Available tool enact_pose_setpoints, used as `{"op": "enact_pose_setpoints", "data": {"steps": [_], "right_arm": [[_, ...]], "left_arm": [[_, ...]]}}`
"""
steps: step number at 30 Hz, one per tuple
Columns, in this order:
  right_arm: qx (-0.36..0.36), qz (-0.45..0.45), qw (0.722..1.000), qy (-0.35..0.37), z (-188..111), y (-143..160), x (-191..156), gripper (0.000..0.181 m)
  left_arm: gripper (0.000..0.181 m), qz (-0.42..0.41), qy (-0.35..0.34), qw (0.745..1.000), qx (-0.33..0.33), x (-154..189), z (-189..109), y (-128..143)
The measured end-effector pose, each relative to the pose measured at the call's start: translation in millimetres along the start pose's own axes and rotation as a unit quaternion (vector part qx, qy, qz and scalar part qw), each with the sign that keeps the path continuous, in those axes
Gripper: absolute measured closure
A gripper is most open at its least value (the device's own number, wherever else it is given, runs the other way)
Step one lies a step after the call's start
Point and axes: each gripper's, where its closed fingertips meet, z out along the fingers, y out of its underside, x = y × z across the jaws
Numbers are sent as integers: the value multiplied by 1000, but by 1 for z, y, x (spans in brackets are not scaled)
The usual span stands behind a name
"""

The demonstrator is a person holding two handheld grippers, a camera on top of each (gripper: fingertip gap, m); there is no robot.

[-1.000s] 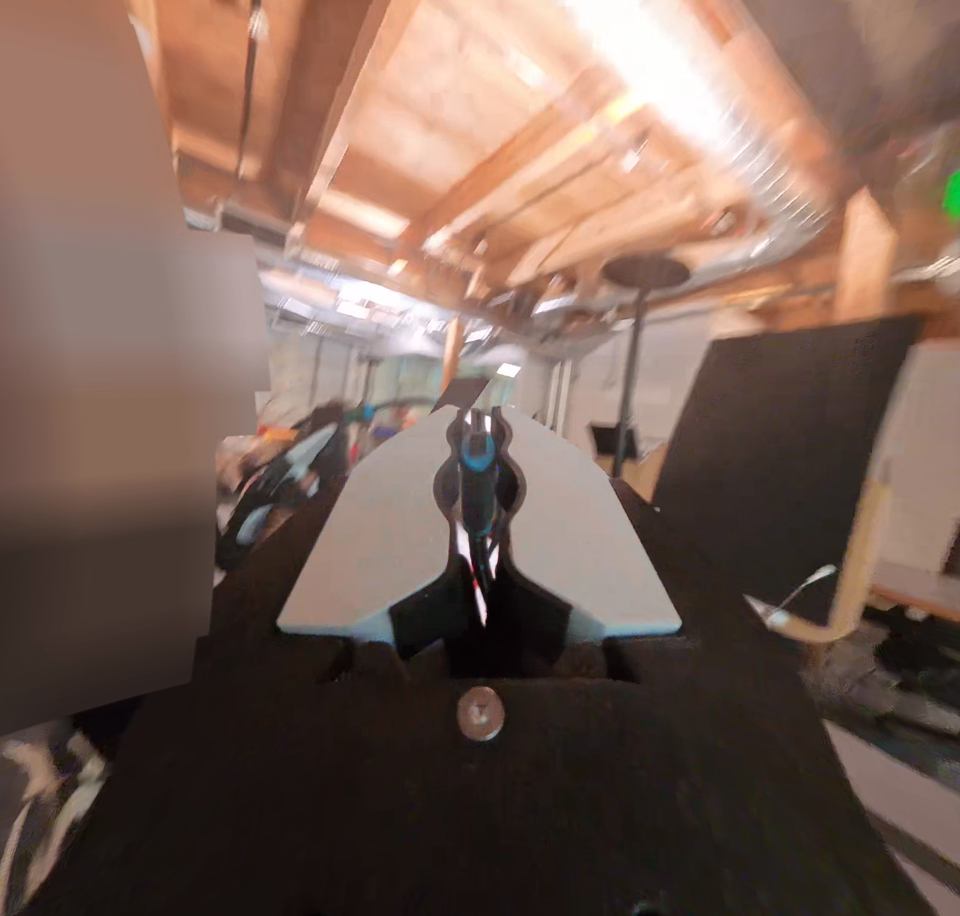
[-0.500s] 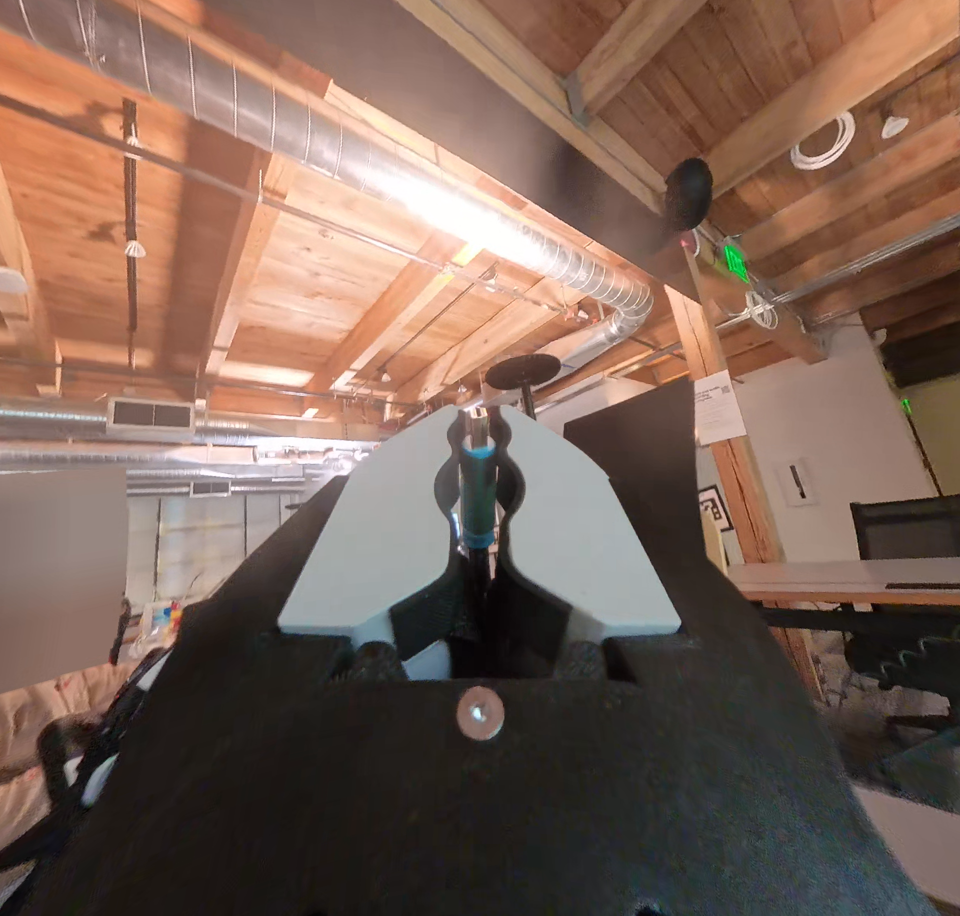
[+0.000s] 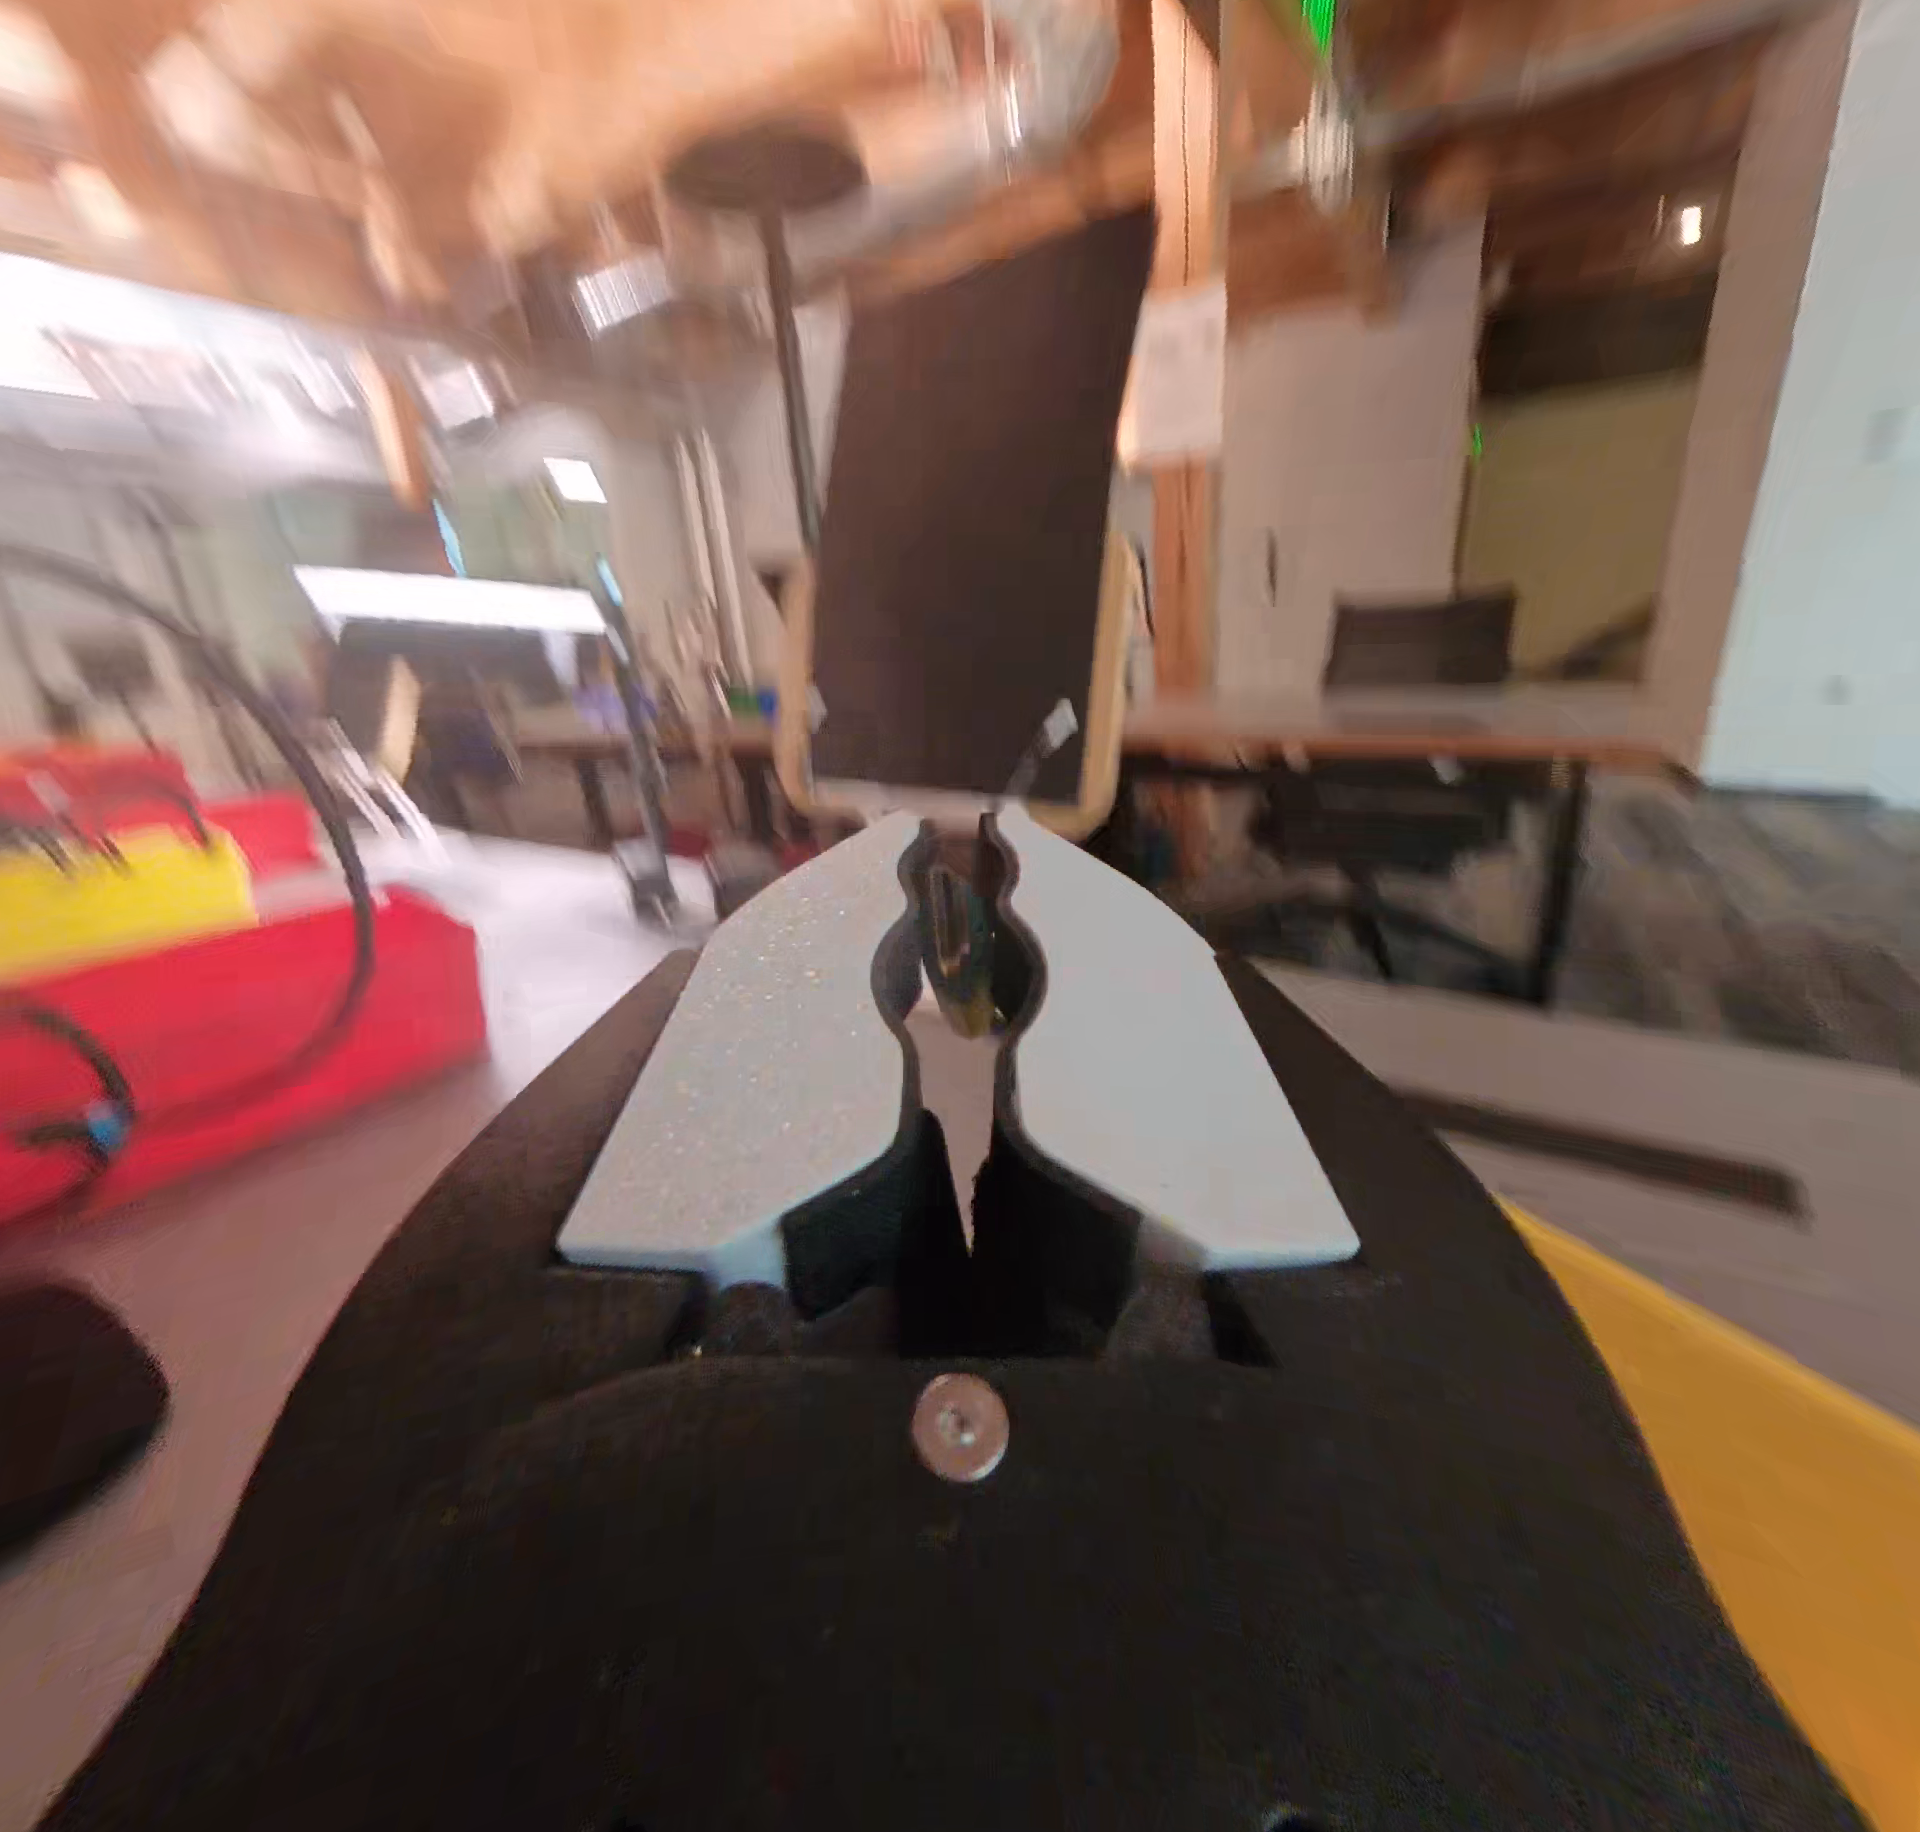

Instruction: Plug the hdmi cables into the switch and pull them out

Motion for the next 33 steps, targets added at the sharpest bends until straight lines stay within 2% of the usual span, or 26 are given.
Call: {"op": "enact_pose_setpoints", "data": {"steps": [4,6,11,14,17,21,23,25,27,29,30,32,33], "right_arm": [[-149,-76,982,84,-36,32,13,175],[-230,-93,962,116,-56,45,22,181],[-469,-124,862,146,-114,110,37,180],[-563,-109,808,134,-134,141,35,181],[-586,-89,801,91,-127,156,20,181],[-637,-105,757,97,-125,176,21,180],[-642,-111,755,74,-118,182,14,178],[-617,-126,776,31,-104,179,0,171],[-554,-174,814,31,-83,160,-3,160],[-470,-224,850,79,-64,130,7,152],[-433,-238,860,126,-58,115,19,150],[-408,-239,856,209,-62,101,45,144],[-427,-226,847,221,-67,107,52,146]], "left_arm": [[157,-4,5,1000,-3,2,0,3],[157,-8,10,1000,-6,4,1,4],[157,-23,19,1000,-8,9,2,6],[157,-26,25,999,-14,13,3,8],[157,-25,32,999,-19,16,3,10],[157,-33,45,997,-44,20,5,20],[157,-44,49,996,-62,20,5,29],[157,-53,51,994,-79,19,6,38],[157,-59,53,992,-94,19,6,45],[157,-64,56,991,-103,20,6,50],[157,-66,57,990,-107,20,6,52],[157,-69,60,990,-111,22,6,54],[157,-69,62,989,-111,23,6,54]]}}
